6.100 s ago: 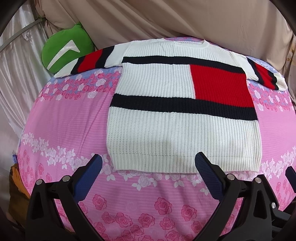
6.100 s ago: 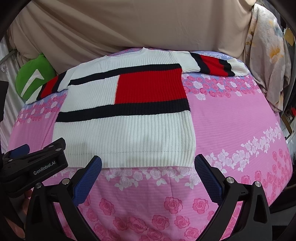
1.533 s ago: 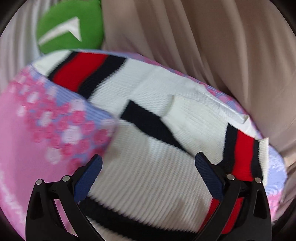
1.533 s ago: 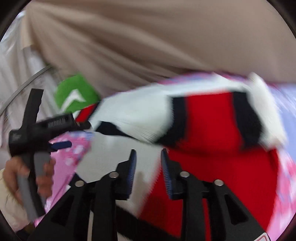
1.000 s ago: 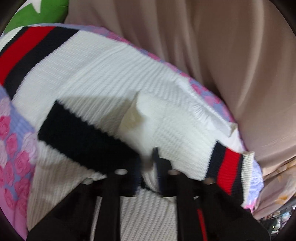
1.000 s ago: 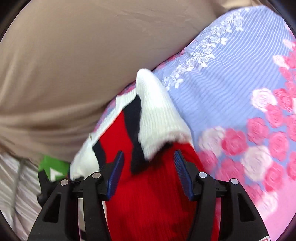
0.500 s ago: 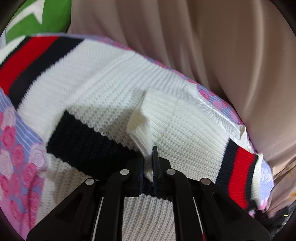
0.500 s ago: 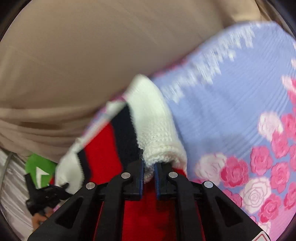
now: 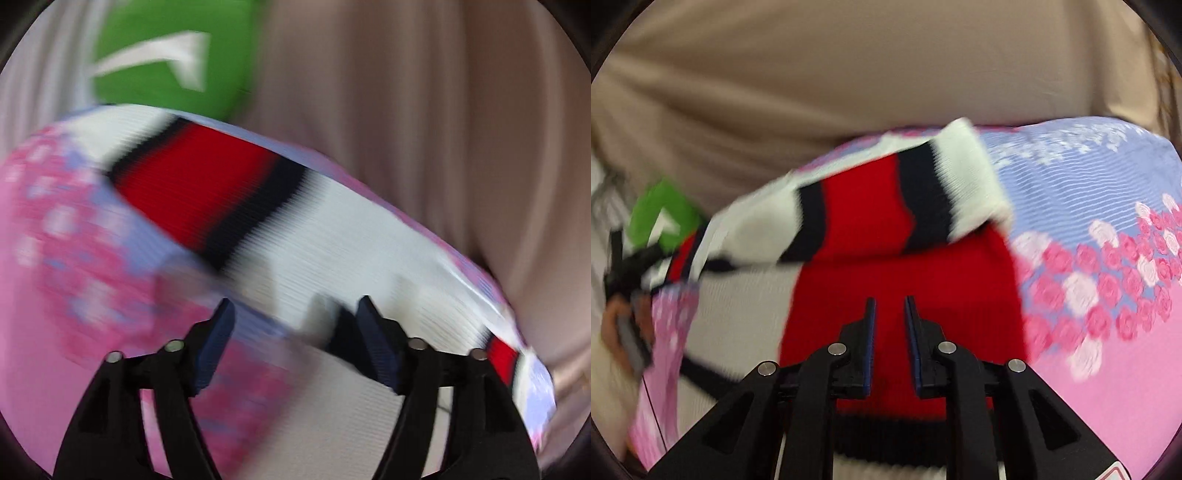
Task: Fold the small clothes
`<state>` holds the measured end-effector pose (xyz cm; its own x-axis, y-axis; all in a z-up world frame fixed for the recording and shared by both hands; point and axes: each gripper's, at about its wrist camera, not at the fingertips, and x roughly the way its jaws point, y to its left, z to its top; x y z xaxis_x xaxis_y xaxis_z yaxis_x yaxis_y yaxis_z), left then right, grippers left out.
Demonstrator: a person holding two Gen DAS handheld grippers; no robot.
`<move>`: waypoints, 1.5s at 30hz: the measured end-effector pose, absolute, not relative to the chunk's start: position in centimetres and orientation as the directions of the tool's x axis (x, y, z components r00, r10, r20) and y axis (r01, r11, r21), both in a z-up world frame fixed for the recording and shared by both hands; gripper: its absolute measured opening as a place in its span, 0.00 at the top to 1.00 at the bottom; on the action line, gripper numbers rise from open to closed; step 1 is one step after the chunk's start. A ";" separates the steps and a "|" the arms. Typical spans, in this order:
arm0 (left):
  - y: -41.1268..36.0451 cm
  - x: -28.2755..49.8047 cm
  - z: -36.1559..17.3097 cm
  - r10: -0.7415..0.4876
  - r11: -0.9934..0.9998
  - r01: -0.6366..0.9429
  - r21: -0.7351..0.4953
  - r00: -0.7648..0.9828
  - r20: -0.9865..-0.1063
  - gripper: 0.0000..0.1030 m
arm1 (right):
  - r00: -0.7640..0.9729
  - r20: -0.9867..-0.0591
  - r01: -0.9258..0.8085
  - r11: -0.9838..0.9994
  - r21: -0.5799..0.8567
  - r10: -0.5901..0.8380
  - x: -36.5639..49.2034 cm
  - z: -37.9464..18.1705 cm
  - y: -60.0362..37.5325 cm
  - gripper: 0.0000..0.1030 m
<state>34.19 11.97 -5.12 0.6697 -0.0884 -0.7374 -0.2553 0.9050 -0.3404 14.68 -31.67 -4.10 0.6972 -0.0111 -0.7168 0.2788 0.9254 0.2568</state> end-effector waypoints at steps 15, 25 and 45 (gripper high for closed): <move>35.8 42.4 -10.3 0.025 0.668 -0.574 -0.475 0.654 -0.756 0.48 | 0.550 -0.815 0.123 0.947 0.296 0.183 11.0 -6.8 -16.6 0.77; 31.9 42.6 -3.5 -0.025 0.766 -0.401 -0.503 0.763 -0.646 0.93 | 0.551 -0.817 0.197 0.925 0.324 0.169 10.1 -6.9 -15.8 0.76; -15.7 31.5 -5.5 -0.469 0.882 0.279 -0.379 0.462 -0.753 0.65 | 0.620 -0.784 0.376 0.886 0.272 -0.022 3.8 -5.9 -26.8 0.69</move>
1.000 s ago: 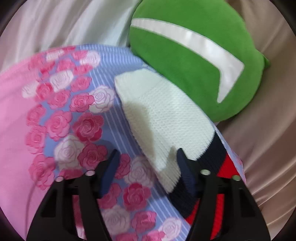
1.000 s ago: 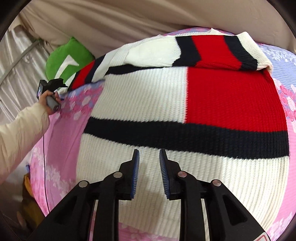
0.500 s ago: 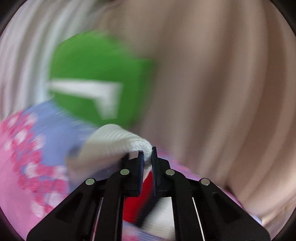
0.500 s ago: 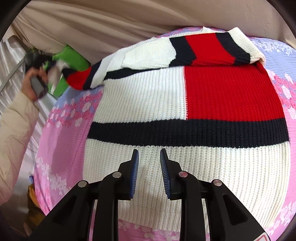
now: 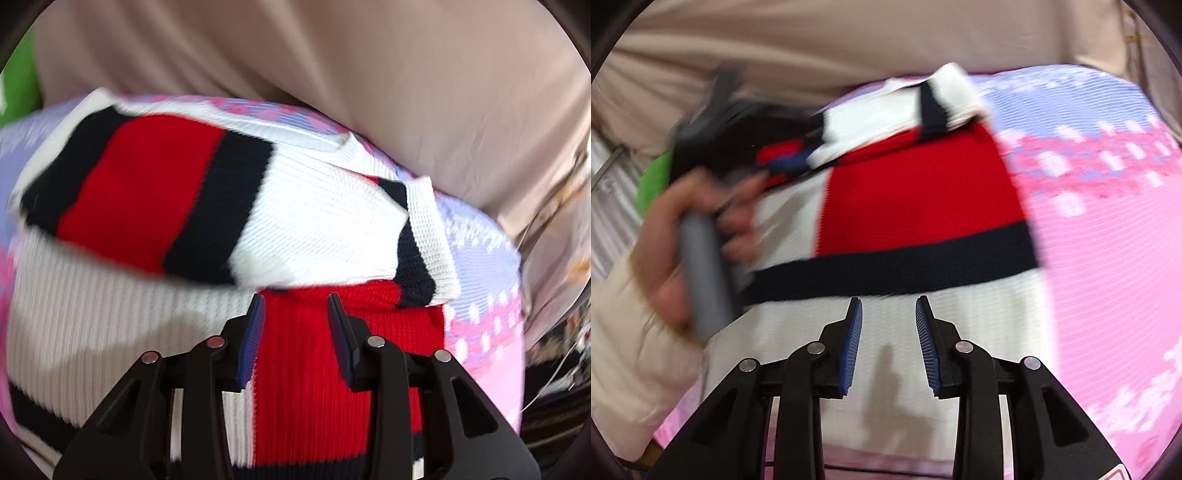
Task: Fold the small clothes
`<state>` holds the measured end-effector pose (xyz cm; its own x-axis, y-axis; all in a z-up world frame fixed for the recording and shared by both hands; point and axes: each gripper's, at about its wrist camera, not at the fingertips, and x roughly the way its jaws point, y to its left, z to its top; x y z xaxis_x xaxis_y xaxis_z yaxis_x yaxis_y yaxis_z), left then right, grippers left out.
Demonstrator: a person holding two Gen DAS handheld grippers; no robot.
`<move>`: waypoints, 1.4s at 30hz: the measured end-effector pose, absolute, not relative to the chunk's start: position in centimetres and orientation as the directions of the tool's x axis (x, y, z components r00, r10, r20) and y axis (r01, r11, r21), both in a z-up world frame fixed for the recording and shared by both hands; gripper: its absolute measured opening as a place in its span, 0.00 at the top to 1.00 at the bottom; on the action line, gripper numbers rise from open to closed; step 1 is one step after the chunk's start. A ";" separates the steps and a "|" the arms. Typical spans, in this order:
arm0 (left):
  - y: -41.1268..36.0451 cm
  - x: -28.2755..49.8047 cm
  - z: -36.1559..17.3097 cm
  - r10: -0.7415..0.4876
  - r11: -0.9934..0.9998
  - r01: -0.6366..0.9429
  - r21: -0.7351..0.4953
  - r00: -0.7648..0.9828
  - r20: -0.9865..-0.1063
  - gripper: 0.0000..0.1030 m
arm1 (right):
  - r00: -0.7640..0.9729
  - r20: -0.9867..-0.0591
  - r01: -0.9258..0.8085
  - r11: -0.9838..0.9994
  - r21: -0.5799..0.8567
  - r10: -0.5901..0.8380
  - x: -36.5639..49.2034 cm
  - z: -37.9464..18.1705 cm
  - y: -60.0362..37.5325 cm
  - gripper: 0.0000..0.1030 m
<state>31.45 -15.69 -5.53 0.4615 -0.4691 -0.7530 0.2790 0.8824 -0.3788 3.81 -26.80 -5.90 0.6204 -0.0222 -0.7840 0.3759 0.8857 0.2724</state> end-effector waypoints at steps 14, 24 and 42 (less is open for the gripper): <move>1.9 37.2 -7.2 -0.305 0.821 -0.225 -0.525 0.606 -0.735 0.48 | 0.729 -0.684 0.356 0.868 0.347 -0.026 18.7 -5.4 -36.1 0.56; 4.5 39.1 -9.6 -0.415 0.710 -0.265 -0.653 0.592 -0.691 0.51 | 0.722 -0.692 0.416 0.791 0.449 0.013 24.8 -8.5 -38.5 0.71; 0.5 40.2 -9.8 -0.263 0.881 -0.149 -0.449 0.634 -0.727 0.94 | 0.835 -0.535 0.358 0.864 0.355 -0.126 25.4 -3.9 -39.3 0.99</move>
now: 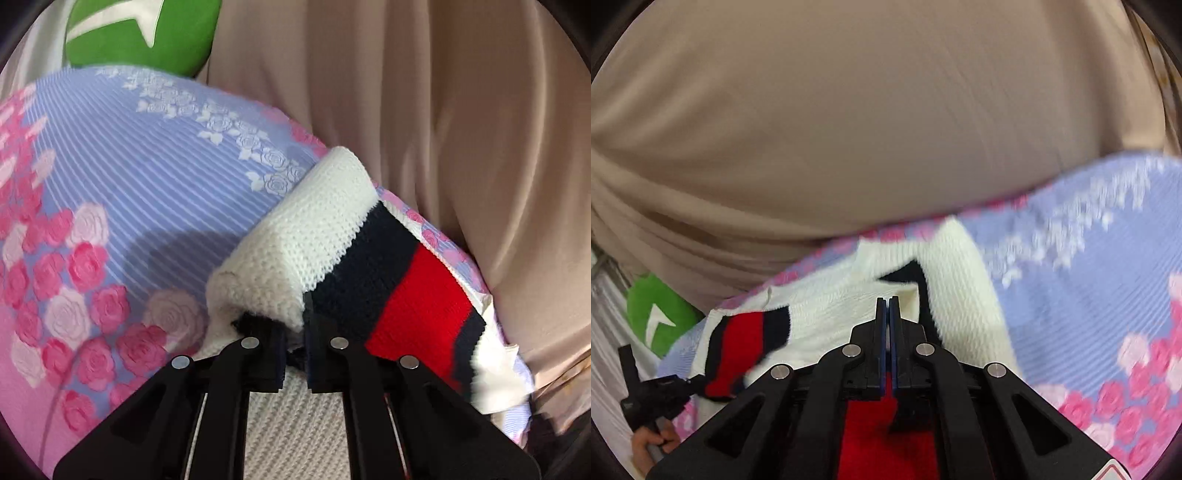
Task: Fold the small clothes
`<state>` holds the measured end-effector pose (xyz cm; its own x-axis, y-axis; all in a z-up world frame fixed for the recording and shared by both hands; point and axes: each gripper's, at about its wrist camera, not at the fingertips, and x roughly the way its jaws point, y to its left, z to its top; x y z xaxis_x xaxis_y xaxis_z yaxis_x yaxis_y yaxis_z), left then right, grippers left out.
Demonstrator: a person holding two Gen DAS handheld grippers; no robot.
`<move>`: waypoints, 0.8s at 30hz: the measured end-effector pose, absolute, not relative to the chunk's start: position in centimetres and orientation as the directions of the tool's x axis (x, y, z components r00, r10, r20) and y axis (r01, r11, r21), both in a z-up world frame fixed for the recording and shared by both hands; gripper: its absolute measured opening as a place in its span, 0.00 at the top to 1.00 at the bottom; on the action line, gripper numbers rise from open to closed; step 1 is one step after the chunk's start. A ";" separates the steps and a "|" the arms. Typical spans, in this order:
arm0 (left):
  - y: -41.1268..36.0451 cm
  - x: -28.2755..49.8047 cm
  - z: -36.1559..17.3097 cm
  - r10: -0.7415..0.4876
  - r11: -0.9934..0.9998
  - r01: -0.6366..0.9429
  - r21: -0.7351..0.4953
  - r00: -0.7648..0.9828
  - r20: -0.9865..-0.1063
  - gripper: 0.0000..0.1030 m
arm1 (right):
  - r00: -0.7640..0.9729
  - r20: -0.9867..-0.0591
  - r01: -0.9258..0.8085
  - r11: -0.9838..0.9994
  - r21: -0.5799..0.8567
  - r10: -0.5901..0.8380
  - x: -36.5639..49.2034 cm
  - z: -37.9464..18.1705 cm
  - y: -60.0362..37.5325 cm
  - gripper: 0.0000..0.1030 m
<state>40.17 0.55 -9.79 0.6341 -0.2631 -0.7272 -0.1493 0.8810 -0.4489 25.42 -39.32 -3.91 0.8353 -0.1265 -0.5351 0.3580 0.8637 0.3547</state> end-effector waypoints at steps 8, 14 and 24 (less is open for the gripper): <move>-0.5 41.0 -10.5 -0.264 0.900 -0.122 -0.419 0.614 -0.744 0.93 | 0.757 -0.651 0.407 0.822 0.398 -0.060 26.8 -7.3 -40.7 0.95; 0.6 40.8 -10.0 -0.291 0.881 -0.124 -0.456 0.618 -0.730 0.86 | 0.715 -0.699 0.409 0.825 0.390 -0.024 30.8 -7.6 -42.2 0.62; 0.6 41.5 -11.4 -0.269 0.904 -0.124 -0.410 0.581 -0.768 0.83 | 0.689 -0.715 0.435 0.857 0.276 -0.119 31.8 -8.1 -42.9 0.97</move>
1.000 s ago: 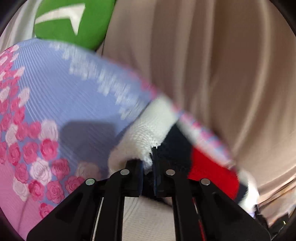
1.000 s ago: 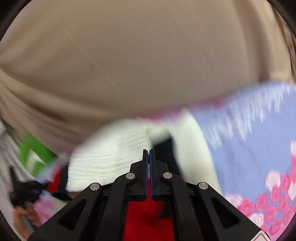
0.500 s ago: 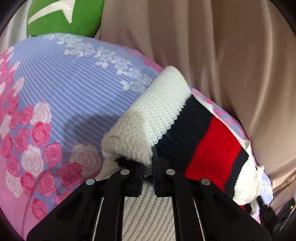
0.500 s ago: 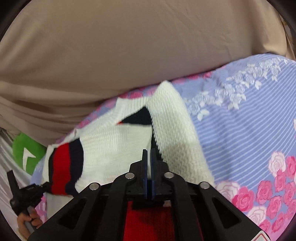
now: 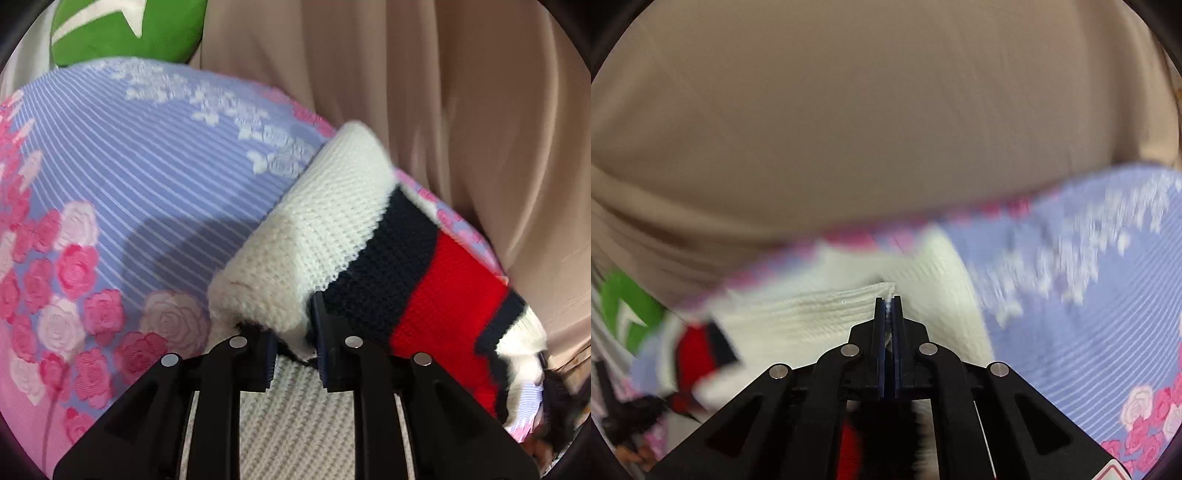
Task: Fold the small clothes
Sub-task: 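Move both grippers to the sweater hem and grasp it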
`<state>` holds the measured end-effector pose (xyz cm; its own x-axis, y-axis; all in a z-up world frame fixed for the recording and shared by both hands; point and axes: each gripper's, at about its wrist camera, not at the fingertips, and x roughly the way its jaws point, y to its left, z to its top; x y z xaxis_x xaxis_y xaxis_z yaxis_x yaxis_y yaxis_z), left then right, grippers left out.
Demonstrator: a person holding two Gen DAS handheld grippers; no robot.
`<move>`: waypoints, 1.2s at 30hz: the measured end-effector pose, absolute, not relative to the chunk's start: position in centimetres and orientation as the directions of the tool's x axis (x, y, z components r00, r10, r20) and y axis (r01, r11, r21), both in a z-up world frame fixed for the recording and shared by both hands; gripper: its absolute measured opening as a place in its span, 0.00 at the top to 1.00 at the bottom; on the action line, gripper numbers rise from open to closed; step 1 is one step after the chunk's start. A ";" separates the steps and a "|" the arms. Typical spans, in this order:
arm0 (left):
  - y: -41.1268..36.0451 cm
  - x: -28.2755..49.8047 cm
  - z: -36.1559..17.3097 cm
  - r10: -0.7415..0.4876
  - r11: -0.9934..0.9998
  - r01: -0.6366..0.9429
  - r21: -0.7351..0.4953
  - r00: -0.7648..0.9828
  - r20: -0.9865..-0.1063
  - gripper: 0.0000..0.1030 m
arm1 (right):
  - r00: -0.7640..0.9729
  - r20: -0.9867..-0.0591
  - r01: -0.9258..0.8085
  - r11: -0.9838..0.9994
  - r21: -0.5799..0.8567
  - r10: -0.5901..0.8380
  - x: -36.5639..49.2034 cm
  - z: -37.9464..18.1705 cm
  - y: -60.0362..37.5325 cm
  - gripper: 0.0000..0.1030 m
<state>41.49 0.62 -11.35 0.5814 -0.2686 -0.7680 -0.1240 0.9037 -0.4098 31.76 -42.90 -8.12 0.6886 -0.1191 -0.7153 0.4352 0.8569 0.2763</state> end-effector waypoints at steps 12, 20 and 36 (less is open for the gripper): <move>3.5 31.0 -7.3 -0.268 0.951 0.021 -0.307 0.549 -0.792 0.49 | 0.696 -0.718 0.373 0.863 0.341 -0.017 13.1 -4.8 -37.0 0.73; 9.1 15.6 -9.7 -0.231 0.969 -0.013 -0.247 0.312 -0.922 0.47 | 0.421 -0.906 0.428 0.873 0.235 0.038 -5.7 -9.1 -30.3 0.59; 8.5 13.9 -11.3 -0.288 0.950 -0.008 -0.311 0.354 -0.890 0.33 | 0.509 -0.860 0.435 0.873 0.219 -0.039 -3.4 -10.8 -29.3 0.34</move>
